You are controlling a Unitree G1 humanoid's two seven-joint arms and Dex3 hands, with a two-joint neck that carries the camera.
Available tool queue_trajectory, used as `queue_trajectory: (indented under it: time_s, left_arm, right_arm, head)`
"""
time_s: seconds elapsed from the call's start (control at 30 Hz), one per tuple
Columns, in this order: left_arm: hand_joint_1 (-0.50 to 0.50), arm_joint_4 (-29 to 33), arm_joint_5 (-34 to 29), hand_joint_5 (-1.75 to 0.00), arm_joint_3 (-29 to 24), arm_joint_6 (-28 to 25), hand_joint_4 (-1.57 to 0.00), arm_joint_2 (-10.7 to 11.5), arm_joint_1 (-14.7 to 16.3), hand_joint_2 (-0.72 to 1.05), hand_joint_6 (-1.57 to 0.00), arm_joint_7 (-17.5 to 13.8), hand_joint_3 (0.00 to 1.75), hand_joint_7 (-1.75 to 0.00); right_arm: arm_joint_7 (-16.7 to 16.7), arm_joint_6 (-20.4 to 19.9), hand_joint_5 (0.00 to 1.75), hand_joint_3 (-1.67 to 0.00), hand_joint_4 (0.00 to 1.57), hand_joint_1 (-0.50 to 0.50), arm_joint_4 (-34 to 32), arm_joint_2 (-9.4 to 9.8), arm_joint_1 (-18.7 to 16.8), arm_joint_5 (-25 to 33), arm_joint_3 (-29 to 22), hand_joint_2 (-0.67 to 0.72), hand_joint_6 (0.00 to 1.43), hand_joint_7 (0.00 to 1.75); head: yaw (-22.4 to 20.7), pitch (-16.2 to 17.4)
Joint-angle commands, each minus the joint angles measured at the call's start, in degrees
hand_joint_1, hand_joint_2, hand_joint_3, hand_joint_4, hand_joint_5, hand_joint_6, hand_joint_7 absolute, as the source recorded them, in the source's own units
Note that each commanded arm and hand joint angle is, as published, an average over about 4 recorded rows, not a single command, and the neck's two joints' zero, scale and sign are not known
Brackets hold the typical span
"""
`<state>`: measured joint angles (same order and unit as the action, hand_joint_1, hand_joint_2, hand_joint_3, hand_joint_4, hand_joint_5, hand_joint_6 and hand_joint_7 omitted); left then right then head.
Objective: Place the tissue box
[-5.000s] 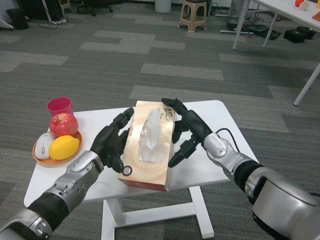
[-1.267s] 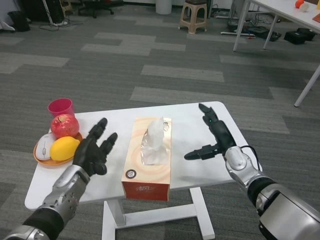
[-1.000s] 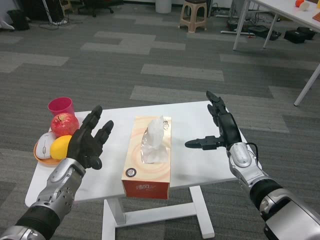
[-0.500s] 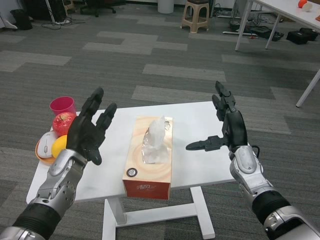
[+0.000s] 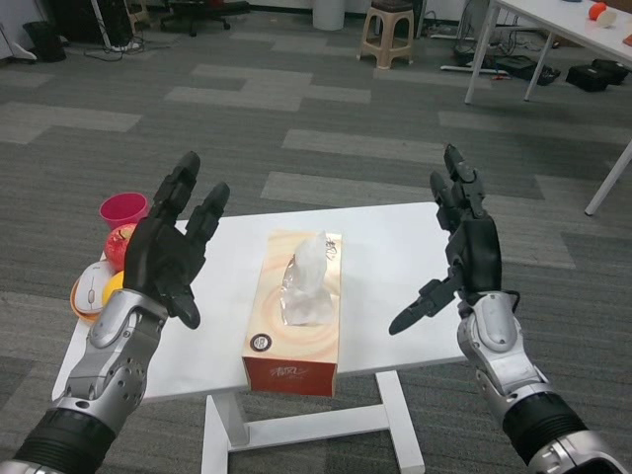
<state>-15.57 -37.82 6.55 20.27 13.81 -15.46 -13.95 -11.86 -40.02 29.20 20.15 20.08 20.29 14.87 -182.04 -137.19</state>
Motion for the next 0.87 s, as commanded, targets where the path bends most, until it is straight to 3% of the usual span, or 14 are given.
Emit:
queue_trajectory:
  time_s: [0.03, 0.27, 0.37, 0.53, 0.87]
  left_arm:
    - [0.50, 0.28, 0.38, -0.31, 0.10, 0.38, 0.00, 0.07, -0.63, -0.59, 0.00, -0.02, 0.00, 0.00]
    - [0.50, 0.02, 0.42, -0.31, 0.61, 0.38, 0.00, 0.29, -2.16, -0.61, 0.00, 0.33, 0.00, 0.00]
    - [0.50, -0.20, 0.51, -0.31, 0.74, 0.38, 0.00, 0.56, -2.69, -0.55, 0.00, 0.46, 0.00, 0.00]
    - [0.50, -0.42, 1.28, -0.31, 0.81, 0.38, 0.00, 1.11, -3.75, -0.64, 0.00, 0.59, 0.00, 0.00]
    - [0.50, -1.80, 3.83, -0.31, -0.17, 0.29, 0.00, 1.07, -4.70, -0.58, 0.00, 0.85, 0.00, 0.00]
  right_arm:
    - [-0.58, -0.67, 0.00, -0.08, 0.00, -0.43, -1.19, 0.79, -0.37, 0.36, -0.86, 0.60, 0.00, 0.14]
    - [-0.75, -0.67, 0.00, -0.08, 0.00, -0.42, -1.78, 1.34, 0.00, 0.36, -0.46, 0.60, 0.00, 0.14]
    - [-0.84, -0.67, 0.00, -0.08, 0.00, -0.42, -1.87, 1.38, 0.13, 0.36, -0.37, 0.60, 0.00, 0.14]
    - [-1.06, -0.67, 0.00, -0.08, 0.00, -0.42, -1.87, 1.41, 0.81, 0.36, -0.28, 0.60, 0.00, 0.14]
    - [-1.24, -0.67, 0.00, -0.08, 0.00, -0.43, -1.58, 1.76, 2.45, 0.30, 0.39, 0.60, 0.00, 0.14]
  head:
    - [0.00, -0.27]
    - [-0.59, -1.98]
    - [-0.40, -1.89]
    - [-0.27, -2.00]
    - [0.14, -2.55]
